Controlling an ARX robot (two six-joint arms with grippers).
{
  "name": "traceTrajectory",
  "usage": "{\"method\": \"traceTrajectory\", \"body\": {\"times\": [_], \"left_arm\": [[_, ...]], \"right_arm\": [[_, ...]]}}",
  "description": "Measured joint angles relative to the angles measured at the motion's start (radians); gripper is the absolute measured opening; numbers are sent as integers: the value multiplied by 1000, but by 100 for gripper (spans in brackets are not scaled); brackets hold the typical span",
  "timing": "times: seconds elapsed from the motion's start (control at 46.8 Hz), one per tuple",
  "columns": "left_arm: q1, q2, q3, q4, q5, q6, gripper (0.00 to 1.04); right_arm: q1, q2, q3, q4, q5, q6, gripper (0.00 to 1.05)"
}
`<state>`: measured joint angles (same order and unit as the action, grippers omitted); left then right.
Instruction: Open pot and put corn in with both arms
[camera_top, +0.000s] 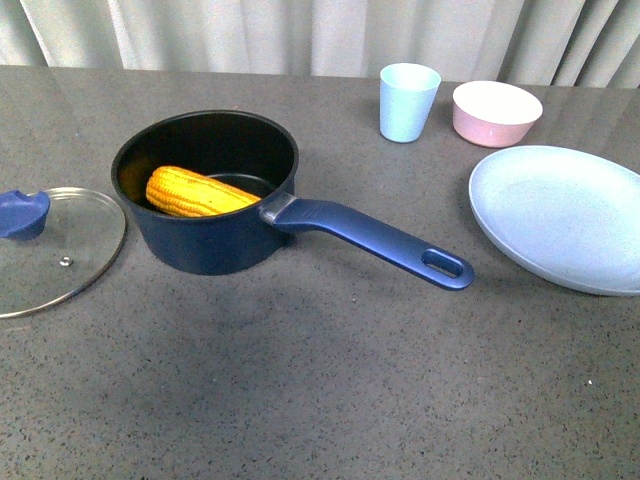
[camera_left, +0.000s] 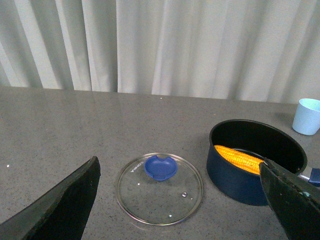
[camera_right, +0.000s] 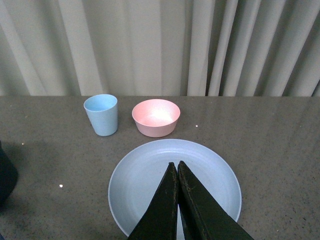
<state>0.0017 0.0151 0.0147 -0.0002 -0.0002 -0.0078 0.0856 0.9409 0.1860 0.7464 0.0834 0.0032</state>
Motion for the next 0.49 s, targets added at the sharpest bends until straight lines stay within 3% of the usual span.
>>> {"method": "traceTrajectory", "body": {"times": [0.192, 0.491], "left_arm": [[0, 0, 0, 0, 0, 0, 96], [0, 0, 0, 0, 0, 0, 96]], "right_arm": [[-80, -112, -66, -48, -77, 0, 2], [-83, -286, -129, -158, -84, 0, 2]]}}
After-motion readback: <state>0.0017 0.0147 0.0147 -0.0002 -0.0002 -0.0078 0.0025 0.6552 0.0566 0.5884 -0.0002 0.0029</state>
